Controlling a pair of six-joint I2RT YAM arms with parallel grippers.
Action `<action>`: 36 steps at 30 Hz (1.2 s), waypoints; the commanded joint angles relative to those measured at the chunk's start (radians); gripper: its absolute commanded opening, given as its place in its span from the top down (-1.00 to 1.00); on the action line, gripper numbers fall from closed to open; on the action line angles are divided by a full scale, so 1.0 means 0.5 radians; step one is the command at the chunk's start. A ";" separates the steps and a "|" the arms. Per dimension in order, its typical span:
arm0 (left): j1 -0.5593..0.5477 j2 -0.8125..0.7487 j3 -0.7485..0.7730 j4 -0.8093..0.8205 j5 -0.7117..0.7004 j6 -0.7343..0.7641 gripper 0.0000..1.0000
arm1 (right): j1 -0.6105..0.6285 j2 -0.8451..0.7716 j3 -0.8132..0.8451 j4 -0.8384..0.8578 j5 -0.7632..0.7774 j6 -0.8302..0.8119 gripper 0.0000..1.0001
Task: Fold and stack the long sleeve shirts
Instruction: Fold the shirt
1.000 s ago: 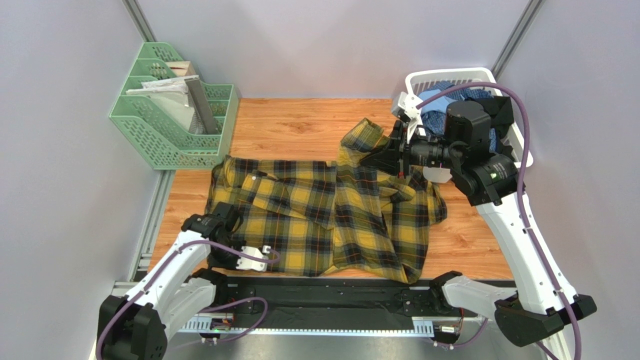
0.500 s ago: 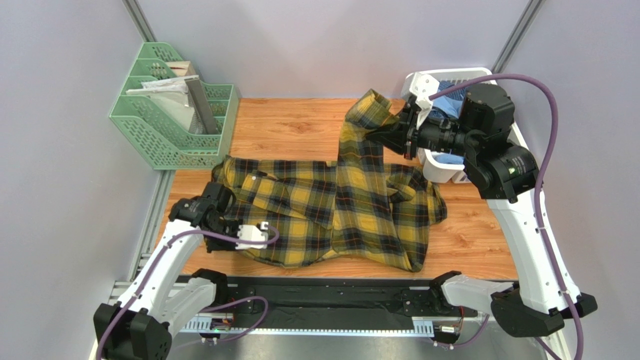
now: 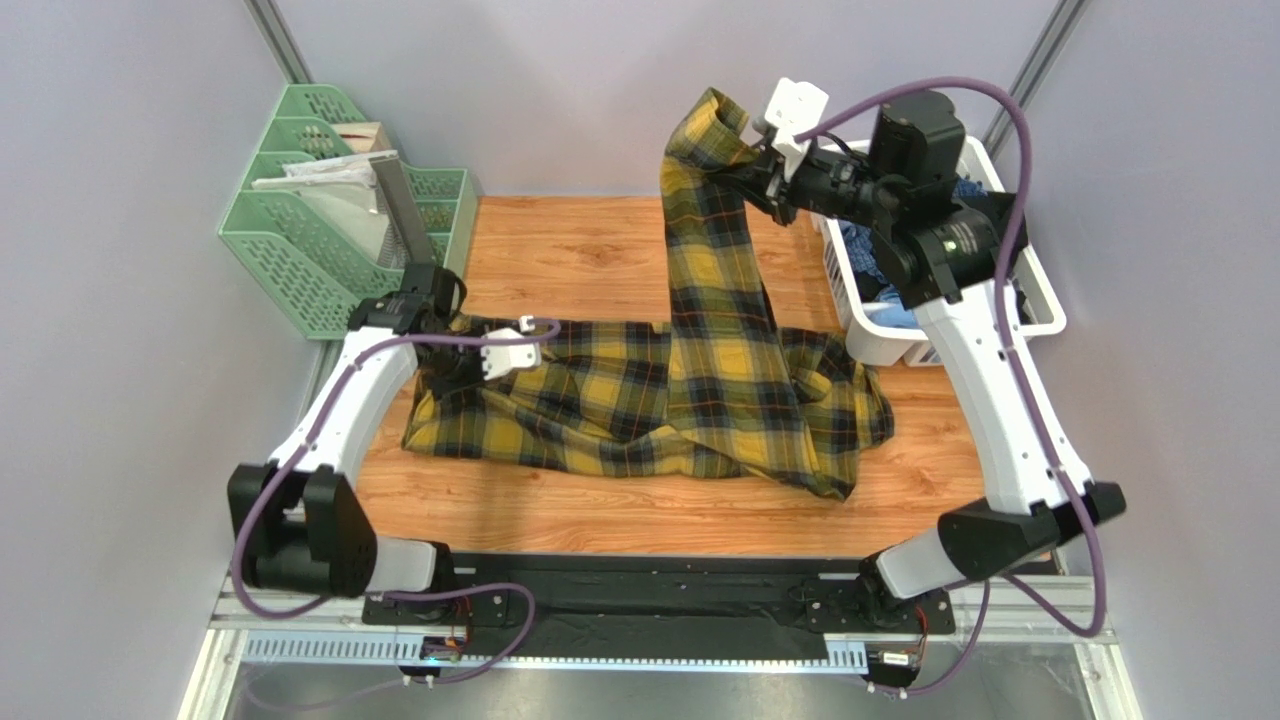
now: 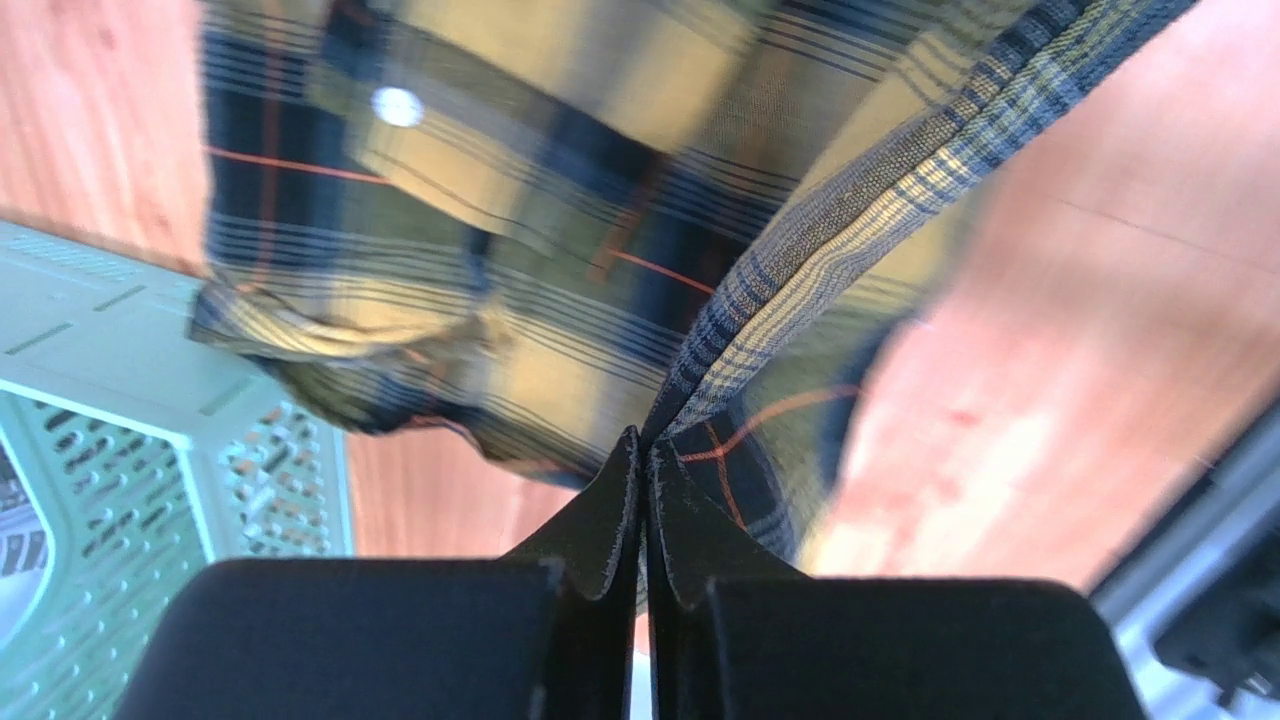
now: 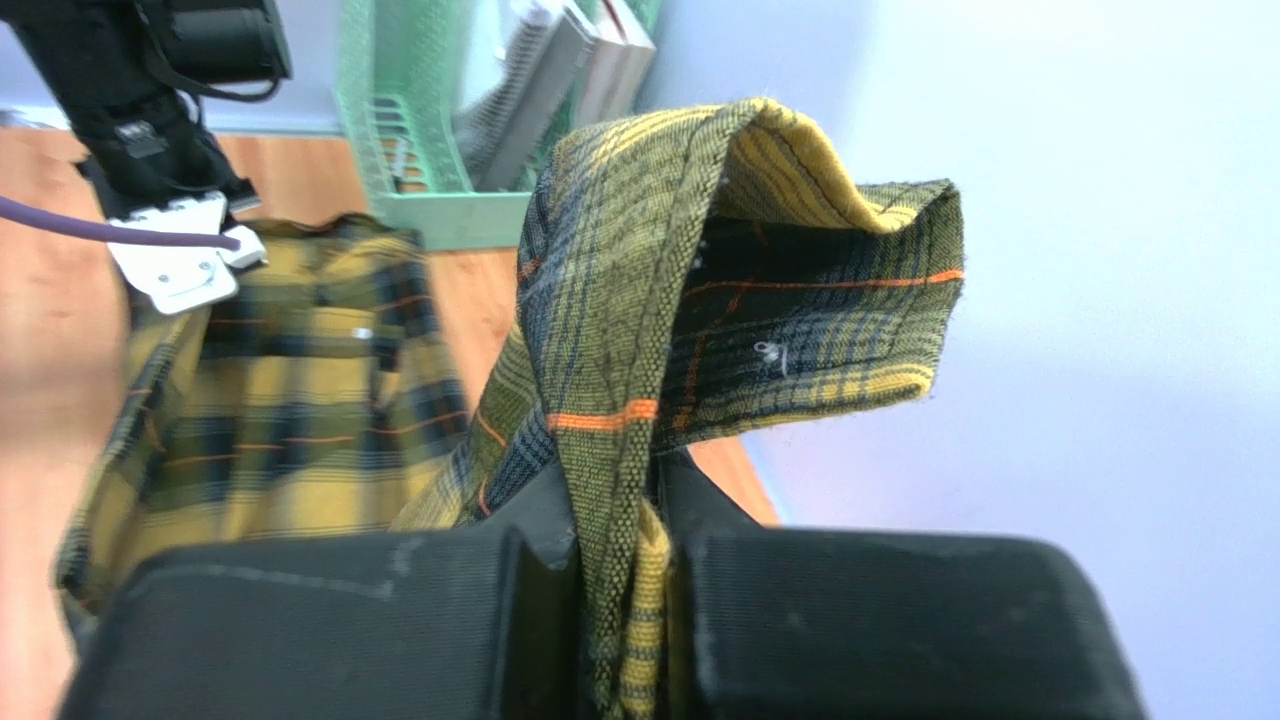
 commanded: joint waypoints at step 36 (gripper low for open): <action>0.144 0.846 0.333 0.506 -0.071 -0.563 0.35 | 0.128 1.210 0.324 1.234 0.017 -0.573 1.00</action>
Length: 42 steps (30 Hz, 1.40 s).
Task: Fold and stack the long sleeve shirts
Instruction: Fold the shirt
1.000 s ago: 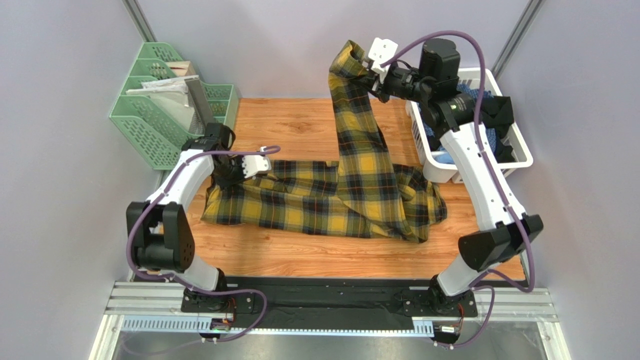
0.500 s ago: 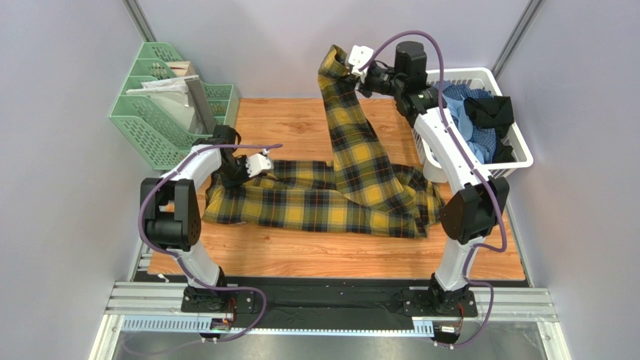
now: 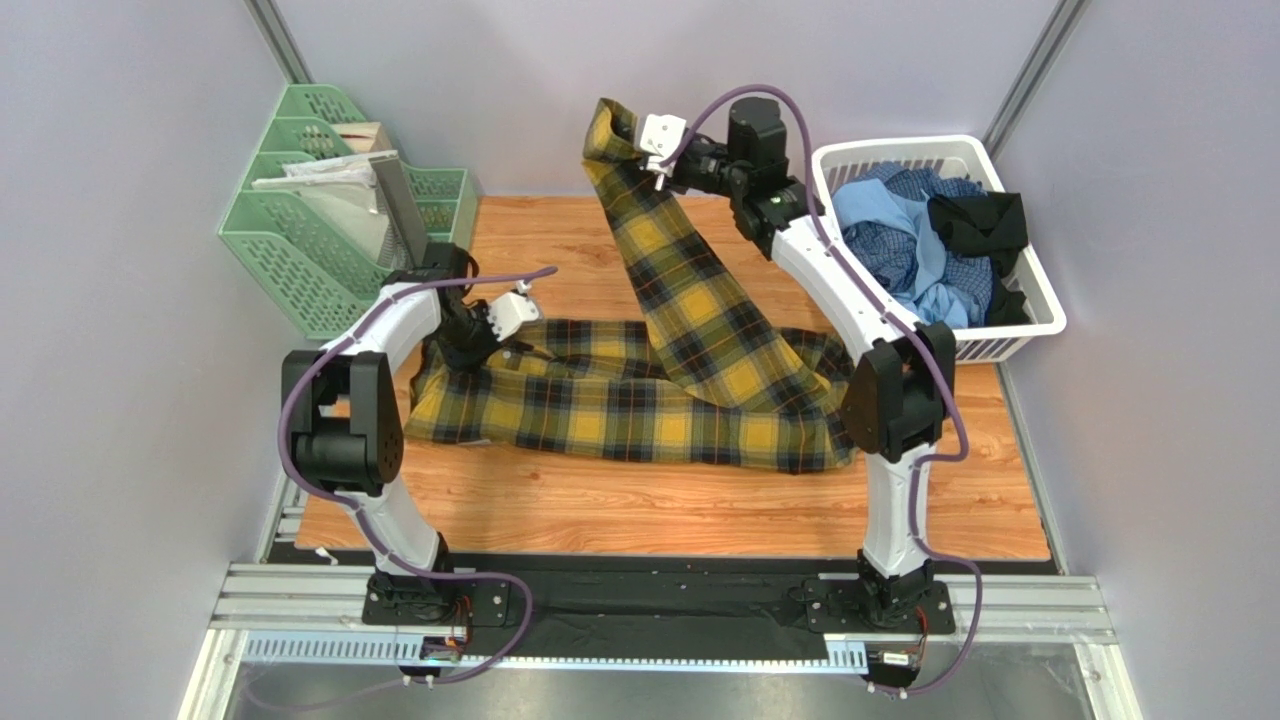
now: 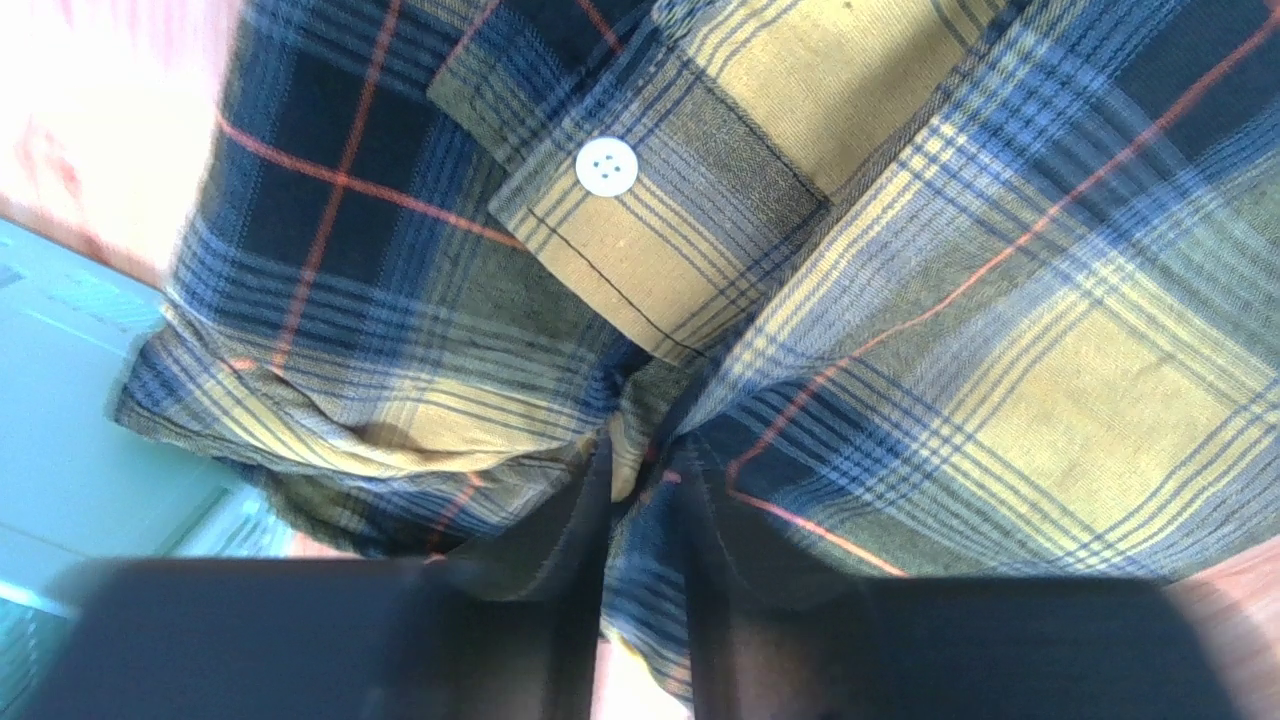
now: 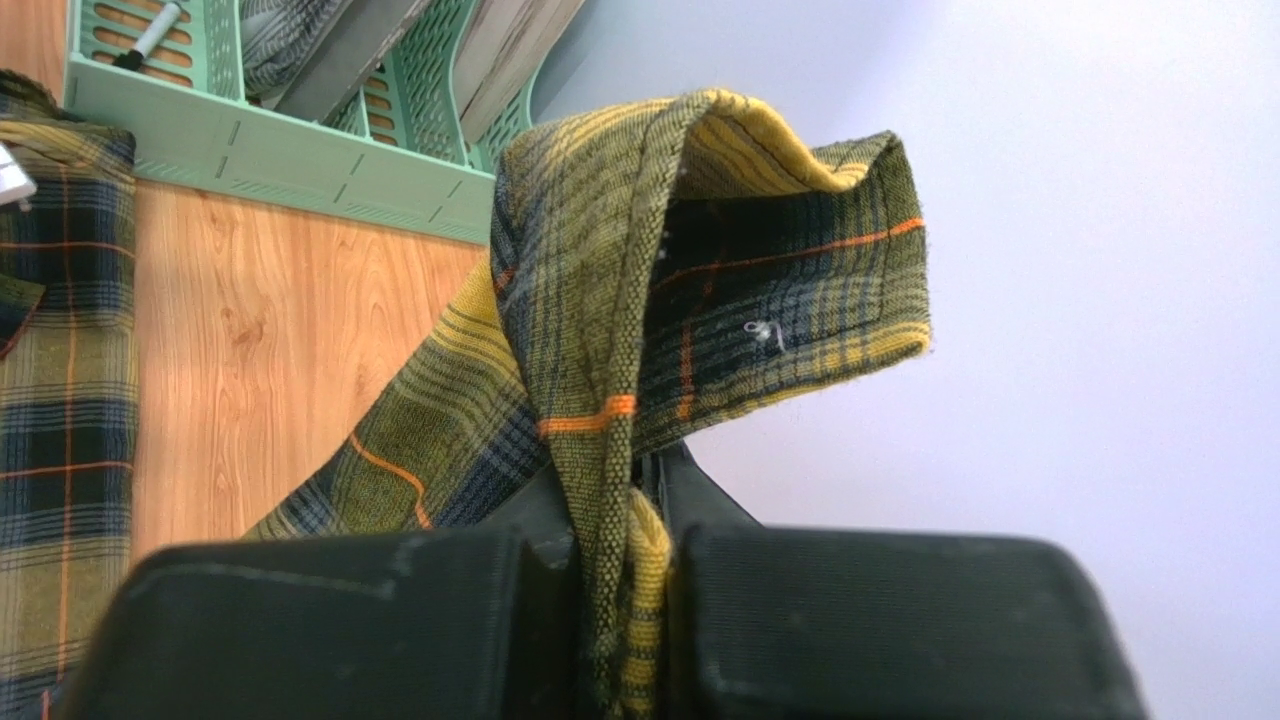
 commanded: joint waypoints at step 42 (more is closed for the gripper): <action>0.560 -0.900 0.012 0.307 1.060 -1.252 -0.86 | 0.845 0.150 -0.026 -0.798 1.186 0.932 0.97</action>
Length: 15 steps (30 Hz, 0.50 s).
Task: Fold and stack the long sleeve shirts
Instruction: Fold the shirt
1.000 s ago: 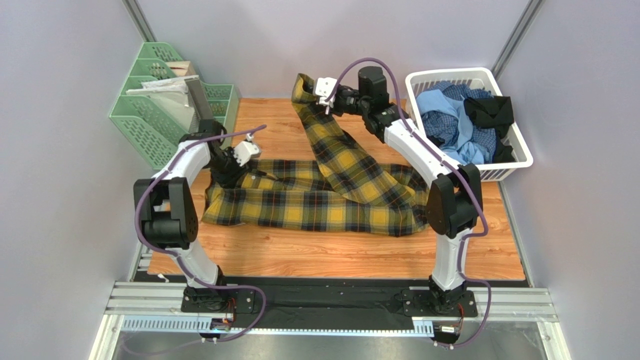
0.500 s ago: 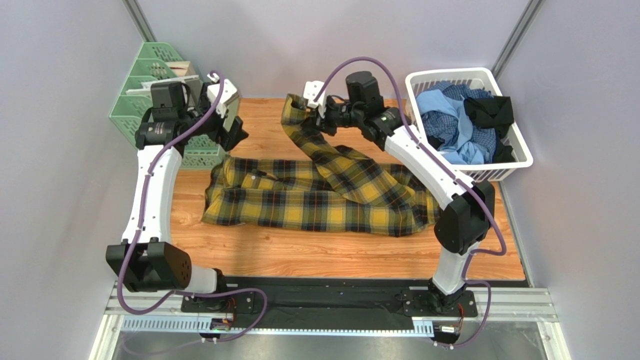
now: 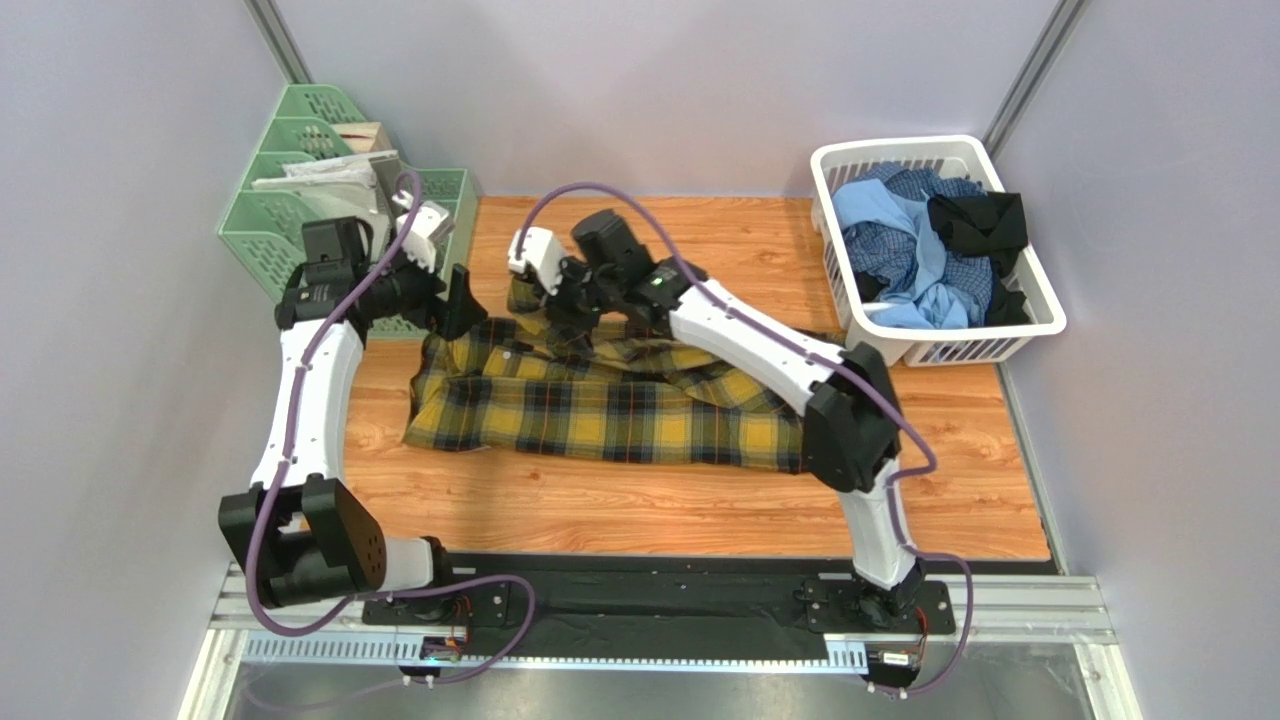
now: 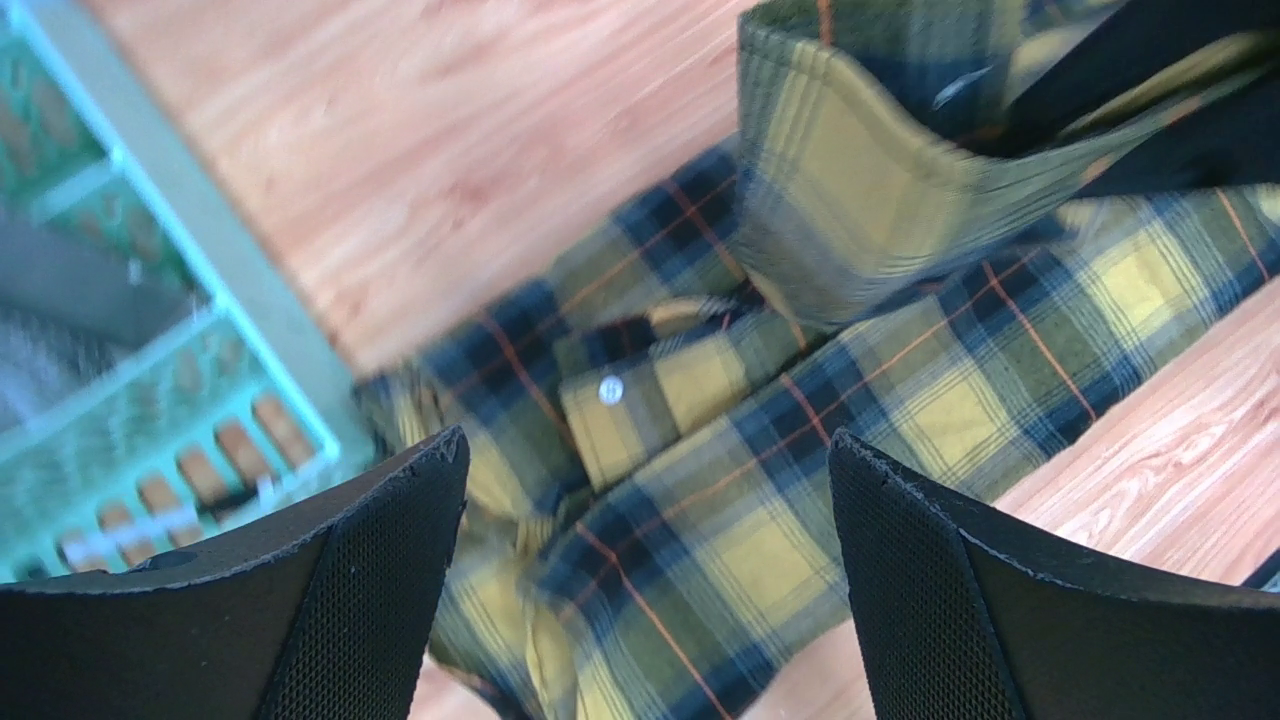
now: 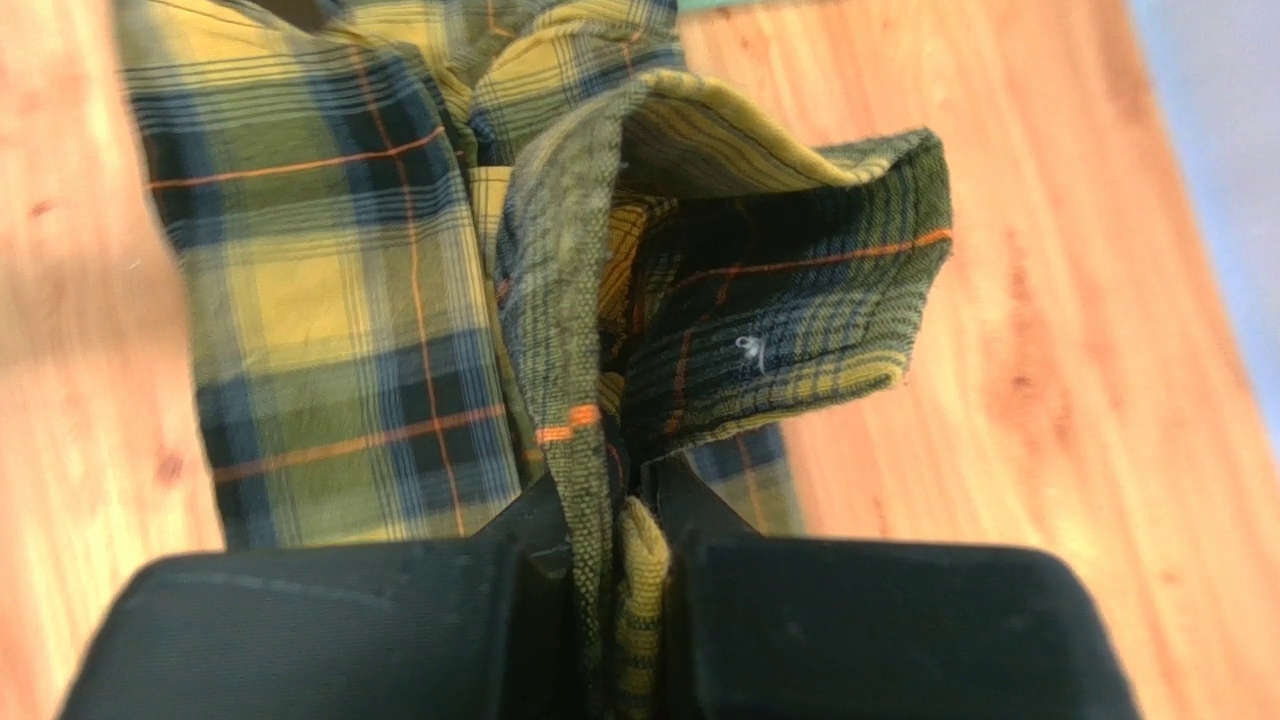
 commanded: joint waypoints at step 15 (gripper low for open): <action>0.238 -0.029 -0.246 -0.258 0.046 0.108 -0.81 | -0.099 -0.392 -0.289 -0.477 -0.312 0.047 -0.67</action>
